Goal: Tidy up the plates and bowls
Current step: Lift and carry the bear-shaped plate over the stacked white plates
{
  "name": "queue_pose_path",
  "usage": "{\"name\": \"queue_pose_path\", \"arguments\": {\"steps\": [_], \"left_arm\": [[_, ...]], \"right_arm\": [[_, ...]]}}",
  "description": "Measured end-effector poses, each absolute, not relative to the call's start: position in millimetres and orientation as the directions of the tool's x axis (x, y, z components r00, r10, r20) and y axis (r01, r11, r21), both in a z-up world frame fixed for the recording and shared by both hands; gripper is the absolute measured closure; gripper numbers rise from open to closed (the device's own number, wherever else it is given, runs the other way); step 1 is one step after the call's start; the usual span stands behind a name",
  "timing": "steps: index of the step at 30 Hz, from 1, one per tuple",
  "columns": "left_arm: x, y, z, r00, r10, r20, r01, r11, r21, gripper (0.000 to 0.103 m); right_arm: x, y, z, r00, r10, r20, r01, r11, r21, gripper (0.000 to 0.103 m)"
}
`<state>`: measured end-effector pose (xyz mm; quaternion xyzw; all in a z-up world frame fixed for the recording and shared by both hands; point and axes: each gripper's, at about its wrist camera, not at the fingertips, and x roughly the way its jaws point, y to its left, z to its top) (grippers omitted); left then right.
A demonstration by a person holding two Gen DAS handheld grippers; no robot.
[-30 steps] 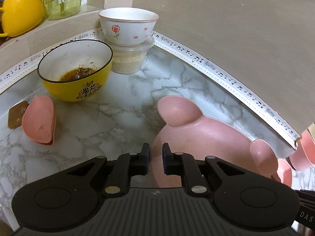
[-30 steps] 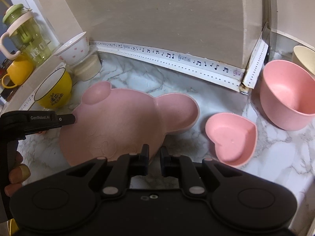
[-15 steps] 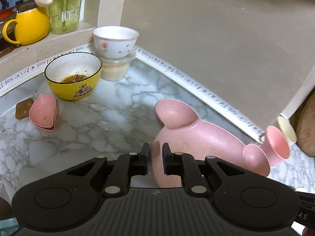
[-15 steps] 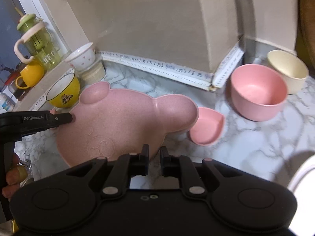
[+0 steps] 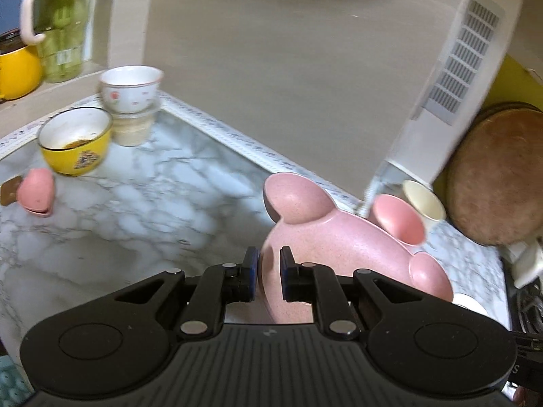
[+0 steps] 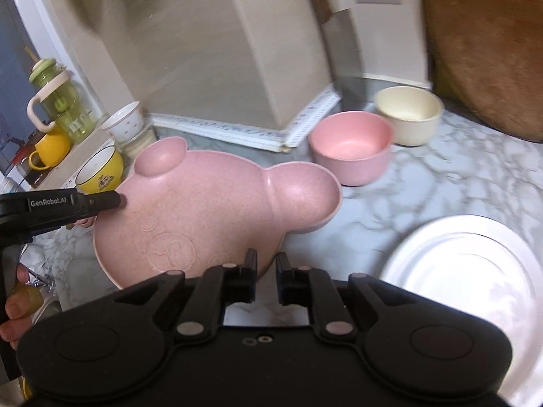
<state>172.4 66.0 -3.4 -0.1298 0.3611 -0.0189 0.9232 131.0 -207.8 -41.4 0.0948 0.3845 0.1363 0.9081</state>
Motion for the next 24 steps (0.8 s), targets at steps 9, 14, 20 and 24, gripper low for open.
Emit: {"name": "queue_pose_path", "arguments": {"steps": [9, 14, 20, 24], "left_arm": [[164, 6, -2, 0.726, -0.204, -0.657, 0.024, 0.962, -0.273, 0.090], [162, -25, -7, 0.714, -0.227, -0.662, 0.041, 0.958, -0.285, 0.090], [159, -61, -14, 0.696, -0.244, -0.675, 0.056, 0.956, -0.288, 0.090], [157, -82, -18, 0.686, -0.261, -0.680, 0.073, 0.954, -0.292, 0.090]], "right_arm": [[108, -267, -41, 0.688, 0.271, -0.673, -0.106, 0.955, 0.277, 0.091], [100, -300, -44, 0.689, 0.261, -0.676, -0.088, 0.956, 0.278, 0.091], [92, -336, -46, 0.685, 0.250, -0.684, -0.075, 0.958, 0.275, 0.091], [86, -357, -48, 0.683, 0.241, -0.690, -0.069, 0.961, 0.268, 0.091]]}}
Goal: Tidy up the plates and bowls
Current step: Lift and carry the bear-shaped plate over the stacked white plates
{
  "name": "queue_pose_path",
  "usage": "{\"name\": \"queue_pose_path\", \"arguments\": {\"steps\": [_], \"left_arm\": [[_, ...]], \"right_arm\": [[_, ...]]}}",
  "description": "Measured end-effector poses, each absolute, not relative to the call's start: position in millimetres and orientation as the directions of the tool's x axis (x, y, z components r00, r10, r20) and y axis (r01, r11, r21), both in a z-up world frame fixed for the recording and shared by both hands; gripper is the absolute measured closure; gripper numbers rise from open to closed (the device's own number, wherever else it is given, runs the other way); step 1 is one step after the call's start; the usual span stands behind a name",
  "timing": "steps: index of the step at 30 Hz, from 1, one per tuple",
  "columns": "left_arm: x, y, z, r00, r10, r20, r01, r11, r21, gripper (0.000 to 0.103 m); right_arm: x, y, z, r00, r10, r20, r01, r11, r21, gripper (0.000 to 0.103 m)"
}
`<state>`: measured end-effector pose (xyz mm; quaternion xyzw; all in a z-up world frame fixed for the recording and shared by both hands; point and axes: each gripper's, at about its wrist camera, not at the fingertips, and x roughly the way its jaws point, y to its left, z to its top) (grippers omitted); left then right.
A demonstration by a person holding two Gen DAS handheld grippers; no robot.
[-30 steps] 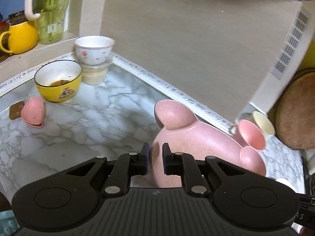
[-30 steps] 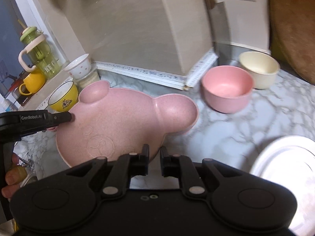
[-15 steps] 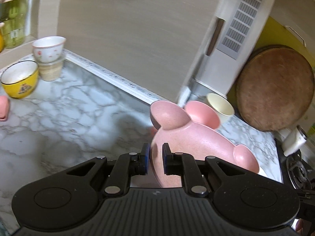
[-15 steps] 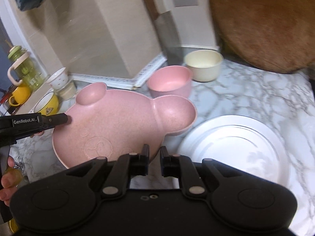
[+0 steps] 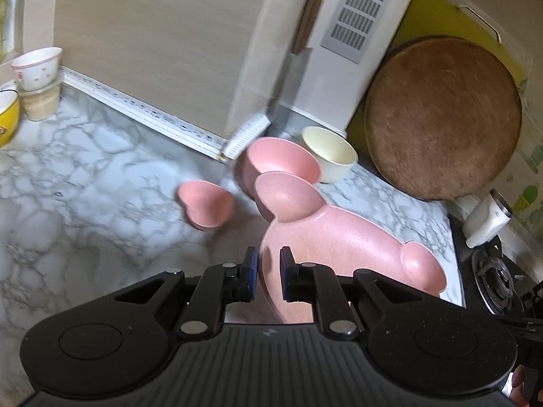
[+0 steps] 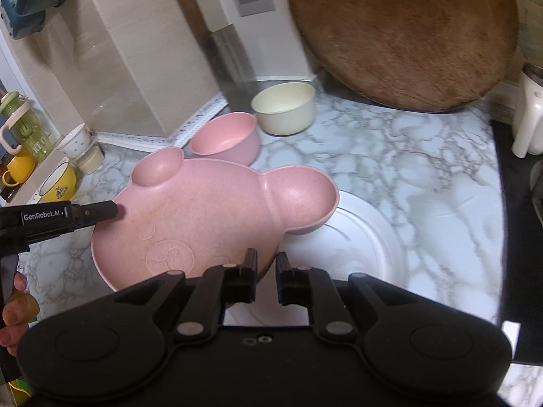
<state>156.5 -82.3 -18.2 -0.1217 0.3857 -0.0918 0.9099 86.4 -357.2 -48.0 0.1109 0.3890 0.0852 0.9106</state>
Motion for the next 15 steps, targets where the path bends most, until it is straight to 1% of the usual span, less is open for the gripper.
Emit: {"name": "queue_pose_path", "arguments": {"steps": [15], "left_arm": [[159, -144, -33, 0.644, -0.294, -0.706, 0.125, 0.951, -0.282, 0.090]], "right_arm": [[92, -416, -62, 0.673, 0.206, -0.710, -0.051, 0.971, 0.233, 0.091]]}}
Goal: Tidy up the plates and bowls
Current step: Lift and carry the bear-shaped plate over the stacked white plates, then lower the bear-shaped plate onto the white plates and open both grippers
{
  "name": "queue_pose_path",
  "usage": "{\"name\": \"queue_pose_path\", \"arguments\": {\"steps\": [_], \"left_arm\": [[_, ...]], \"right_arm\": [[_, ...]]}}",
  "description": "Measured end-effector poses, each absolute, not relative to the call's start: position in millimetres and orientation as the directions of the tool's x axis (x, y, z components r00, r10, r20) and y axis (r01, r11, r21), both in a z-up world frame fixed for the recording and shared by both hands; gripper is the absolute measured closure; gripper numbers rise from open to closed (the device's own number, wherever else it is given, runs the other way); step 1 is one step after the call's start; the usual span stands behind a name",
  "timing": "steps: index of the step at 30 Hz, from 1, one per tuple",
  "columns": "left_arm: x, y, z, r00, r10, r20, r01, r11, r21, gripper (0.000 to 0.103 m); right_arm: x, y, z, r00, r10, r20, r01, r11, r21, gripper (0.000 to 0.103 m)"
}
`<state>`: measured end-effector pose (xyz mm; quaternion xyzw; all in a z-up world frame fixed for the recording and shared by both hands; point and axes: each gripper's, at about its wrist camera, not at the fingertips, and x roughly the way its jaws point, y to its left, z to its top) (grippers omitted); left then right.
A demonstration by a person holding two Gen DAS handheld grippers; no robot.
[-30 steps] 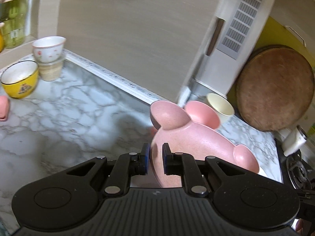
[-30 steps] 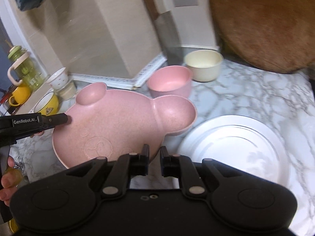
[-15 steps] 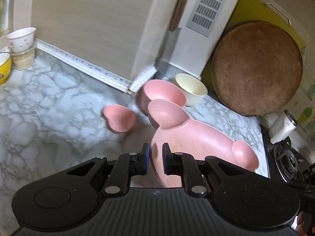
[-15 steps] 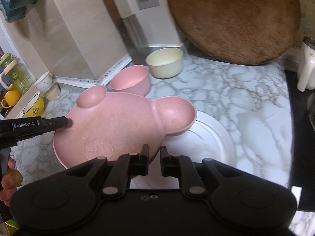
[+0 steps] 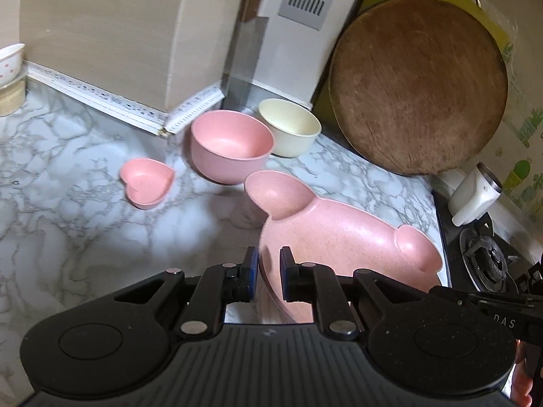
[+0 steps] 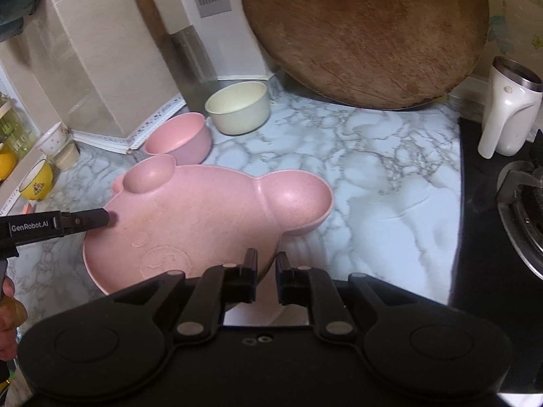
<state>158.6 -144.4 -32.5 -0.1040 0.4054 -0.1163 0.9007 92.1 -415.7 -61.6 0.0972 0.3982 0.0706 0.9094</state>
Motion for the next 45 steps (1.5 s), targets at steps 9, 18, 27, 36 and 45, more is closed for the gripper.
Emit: {"name": "queue_pose_path", "arguments": {"steps": [9, 18, 27, 36, 45], "left_arm": [[175, -163, -53, 0.613, -0.295, -0.733, 0.129, 0.953, -0.275, 0.090], [184, -169, -64, 0.593, -0.295, -0.749, 0.134, 0.954, -0.269, 0.090], [181, -175, -68, 0.589, -0.288, -0.755, 0.166, 0.957, -0.236, 0.090], [178, -168, -76, 0.571, -0.284, -0.771, 0.166, 0.959, -0.230, 0.090], [178, -167, -76, 0.565, -0.291, -0.772, 0.185, 0.957, -0.225, 0.090]], "right_arm": [[102, -432, -69, 0.670, 0.190, -0.718, -0.031, 0.973, 0.228, 0.091], [112, -438, -79, 0.662, 0.185, -0.726, -0.023, 0.974, 0.227, 0.092], [112, -438, -91, 0.647, 0.170, -0.743, -0.035, 0.980, 0.194, 0.093], [109, -432, -97, 0.638, 0.172, -0.751, -0.050, 0.982, 0.182, 0.094], [108, -431, -98, 0.637, 0.161, -0.753, -0.027, 0.982, 0.187, 0.085]]}}
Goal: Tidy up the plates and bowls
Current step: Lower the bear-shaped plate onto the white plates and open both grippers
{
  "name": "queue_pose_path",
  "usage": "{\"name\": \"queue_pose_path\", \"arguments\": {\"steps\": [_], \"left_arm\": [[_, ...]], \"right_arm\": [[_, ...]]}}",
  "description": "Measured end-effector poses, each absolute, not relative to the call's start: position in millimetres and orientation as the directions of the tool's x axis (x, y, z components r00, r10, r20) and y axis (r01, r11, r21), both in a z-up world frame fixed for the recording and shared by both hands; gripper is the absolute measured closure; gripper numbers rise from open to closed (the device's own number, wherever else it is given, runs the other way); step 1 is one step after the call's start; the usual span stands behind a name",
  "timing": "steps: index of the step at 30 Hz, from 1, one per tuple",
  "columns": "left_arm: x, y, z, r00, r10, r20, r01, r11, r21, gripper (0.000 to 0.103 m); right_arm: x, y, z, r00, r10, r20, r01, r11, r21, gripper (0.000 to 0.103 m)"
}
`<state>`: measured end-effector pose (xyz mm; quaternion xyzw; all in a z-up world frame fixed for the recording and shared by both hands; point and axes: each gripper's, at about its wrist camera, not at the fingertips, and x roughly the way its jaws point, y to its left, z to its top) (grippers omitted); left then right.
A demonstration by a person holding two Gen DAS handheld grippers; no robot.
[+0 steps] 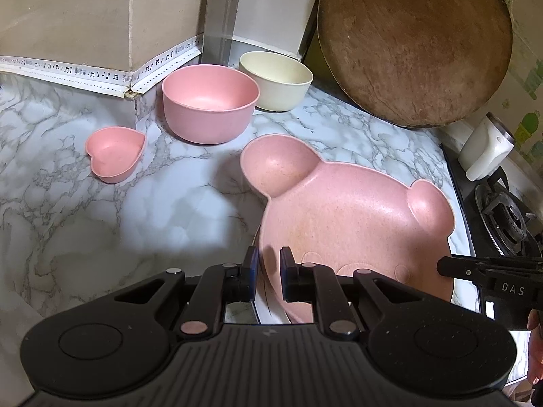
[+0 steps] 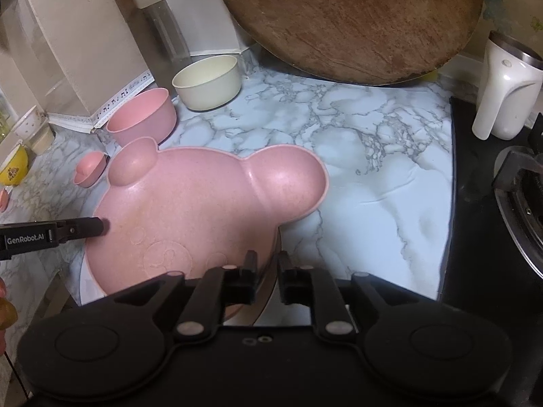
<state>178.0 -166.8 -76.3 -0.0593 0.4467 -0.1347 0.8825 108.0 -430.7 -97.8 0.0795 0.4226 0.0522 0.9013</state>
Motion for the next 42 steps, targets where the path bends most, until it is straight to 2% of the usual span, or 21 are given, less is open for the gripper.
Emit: {"name": "queue_pose_path", "arguments": {"steps": [13, 23, 29, 31, 32, 33, 35, 37, 42], "left_arm": [[171, -160, -71, 0.572, -0.303, -0.762, 0.205, 0.953, -0.224, 0.090], [153, -148, -51, 0.626, -0.331, -0.706, 0.248, 0.943, -0.222, 0.090], [143, -137, -38, 0.654, -0.334, -0.679, 0.269, 0.941, -0.204, 0.089], [139, -132, -34, 0.662, -0.338, -0.669, 0.274, 0.940, -0.203, 0.083], [137, -129, -32, 0.666, -0.343, -0.663, 0.277, 0.938, -0.206, 0.072], [135, -126, -30, 0.673, -0.346, -0.654, 0.279, 0.937, -0.210, 0.057], [129, -118, -25, 0.698, -0.346, -0.627, 0.278, 0.938, -0.208, 0.038], [125, -113, -20, 0.712, -0.346, -0.611, 0.282, 0.938, -0.202, 0.037], [117, -100, -9, 0.724, -0.355, -0.592, 0.298, 0.934, -0.196, 0.037]], "right_arm": [[91, -416, -79, 0.679, 0.116, -0.725, -0.028, 0.991, 0.132, 0.078], [78, -388, -64, 0.715, 0.126, -0.687, -0.061, 0.991, 0.119, 0.068], [72, -366, -56, 0.735, 0.132, -0.665, -0.080, 0.991, 0.109, 0.066], [70, -358, -54, 0.742, 0.132, -0.658, -0.083, 0.991, 0.105, 0.063], [69, -354, -52, 0.746, 0.131, -0.653, -0.085, 0.991, 0.102, 0.060], [68, -351, -51, 0.751, 0.132, -0.647, -0.087, 0.991, 0.100, 0.058], [65, -344, -48, 0.761, 0.132, -0.635, -0.091, 0.991, 0.096, 0.048], [62, -337, -44, 0.770, 0.131, -0.625, -0.096, 0.991, 0.089, 0.047], [54, -319, -35, 0.792, 0.124, -0.597, -0.096, 0.992, 0.079, 0.036]]}}
